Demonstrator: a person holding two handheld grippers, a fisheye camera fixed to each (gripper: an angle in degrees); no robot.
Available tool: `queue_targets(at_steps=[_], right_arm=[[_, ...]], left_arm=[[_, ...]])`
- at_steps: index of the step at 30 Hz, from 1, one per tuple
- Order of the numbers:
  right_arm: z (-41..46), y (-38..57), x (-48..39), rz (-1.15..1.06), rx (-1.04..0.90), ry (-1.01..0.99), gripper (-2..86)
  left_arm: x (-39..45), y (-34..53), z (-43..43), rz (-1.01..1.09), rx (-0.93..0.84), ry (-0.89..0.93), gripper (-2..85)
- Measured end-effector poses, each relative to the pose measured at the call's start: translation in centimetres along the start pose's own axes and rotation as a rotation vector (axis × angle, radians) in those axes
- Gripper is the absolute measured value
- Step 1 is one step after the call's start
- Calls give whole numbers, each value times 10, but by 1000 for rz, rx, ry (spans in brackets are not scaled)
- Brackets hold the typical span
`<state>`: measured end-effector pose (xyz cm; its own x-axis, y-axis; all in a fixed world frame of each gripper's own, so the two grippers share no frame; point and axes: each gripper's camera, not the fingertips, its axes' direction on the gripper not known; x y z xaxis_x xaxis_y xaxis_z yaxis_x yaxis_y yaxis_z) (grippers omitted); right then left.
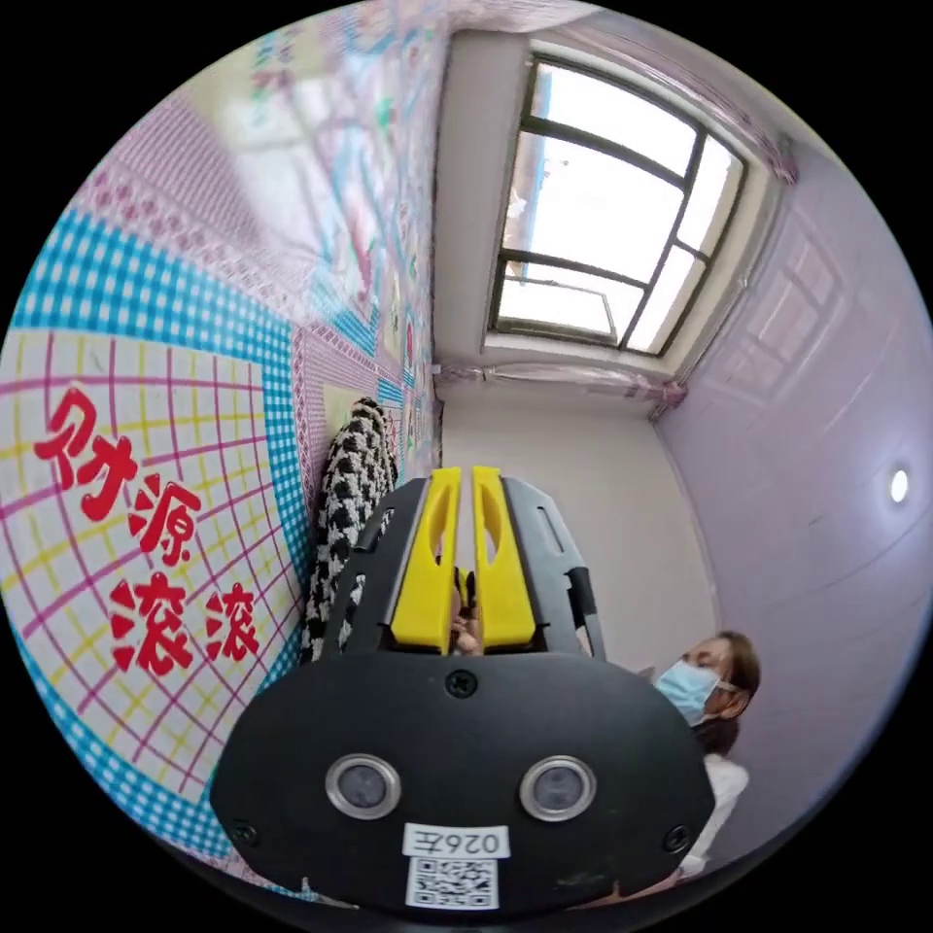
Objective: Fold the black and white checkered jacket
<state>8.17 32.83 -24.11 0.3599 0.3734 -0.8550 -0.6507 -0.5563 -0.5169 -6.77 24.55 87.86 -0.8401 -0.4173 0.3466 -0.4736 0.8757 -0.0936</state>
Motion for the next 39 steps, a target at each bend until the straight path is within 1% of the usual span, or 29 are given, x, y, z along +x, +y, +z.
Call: queue_targets(at_steps=[1, 3, 4, 6, 7, 8, 9, 10, 11, 13, 17, 19, 22, 23, 25, 26, 27, 28, 29, 30, 31, 32, 33, 34, 35, 36, 37, 38, 39], right_arm=[[9, 15, -15, -70, -38, 48, 47], [34, 41, -37, -183, -126, 128, 30], [53, 60, -51, -257, -163, 181, 18], [80, 84, -63, -329, -198, 249, 0], [96, 96, -63, -347, -211, 299, -4], [103, 100, -62, -348, -210, 327, -6], [114, 106, -54, -341, -209, 405, -7], [124, 110, -44, -333, -212, 546, -8], [129, 113, -39, -343, -224, 578, -8], [127, 127, -27, -296, -193, 477, -9], [124, 159, -20, -255, -151, 391, -9], [114, 180, -11, -186, -98, 311, -9], [93, 218, -8, -83, 5, 324, -9], [89, 227, -11, -77, 21, 329, -9], [74, 271, -36, -131, 92, 390, -9], [70, 283, -47, -159, 117, 421, -9], [60, 309, -73, -230, 182, 489, -9], [50, 337, -105, -318, 262, 553, -9], [44, 352, -122, -366, 312, 586, -9], [31, 385, -159, -470, 434, 635, -10], [18, 423, -199, -601, 581, 669, -10], [13, 443, -218, -669, 659, 686, -10], [4, 484, -254, -795, 814, 731, -10], [-1, 524, -283, -896, 963, 784, -11], [-2, 541, -295, -941, 1031, 805, -12], [-5, 576, -315, -1031, 1163, 833, -11], [-8, 605, -328, -1107, 1263, 827, -11], [-10, 617, -333, -1137, 1296, 808, -10], [-18, 638, -341, -1176, 1320, 754, -10]], left_arm=[[7, 8, 3, 37, -14, -28, 0], [24, 39, 41, 144, -139, -117, -7], [25, 46, 55, 170, -182, -127, -8], [18, 73, 113, 235, -337, -184, -9], [13, 79, 126, 251, -363, -216, -9], [1, 89, 150, 277, -405, -325, -9], [-14, 97, 169, 297, -437, -512, -10], [-23, 102, 178, 296, -458, -612, -10], [-36, 112, 191, 332, -498, -621, -10], [-43, 127, 196, 330, -489, -621, -10], [-63, 162, 200, 298, -496, -599, -10], [-70, 177, 197, 278, -478, -586, -10], [-56, 209, 178, 331, -387, -647, -10], [-39, 226, 166, 395, -325, -678, -10], [-5, 253, 145, 505, -218, -731, -10], [22, 275, 128, 584, -130, -755, -10], [51, 299, 111, 665, -29, -761, -10], [65, 312, 102, 709, 22, -755, -10], [95, 341, 86, 803, 119, -722, -10], [125, 376, 71, 935, 212, -669, -10], [139, 396, 65, 1007, 261, -649, -10], [163, 437, 56, 1159, 375, -633, -10], [182, 481, 52, 1313, 503, -645, -10], [189, 503, 52, 1379, 574, -654, -10], [198, 543, 54, 1502, 711, -668, -10], [204, 578, 58, 1596, 794, -652, -10], [207, 591, 60, 1624, 803, -626, -10], [213, 611, 63, 1651, 765, -562, -10], [219, 624, 64, 1625, 685, -489, -10]])
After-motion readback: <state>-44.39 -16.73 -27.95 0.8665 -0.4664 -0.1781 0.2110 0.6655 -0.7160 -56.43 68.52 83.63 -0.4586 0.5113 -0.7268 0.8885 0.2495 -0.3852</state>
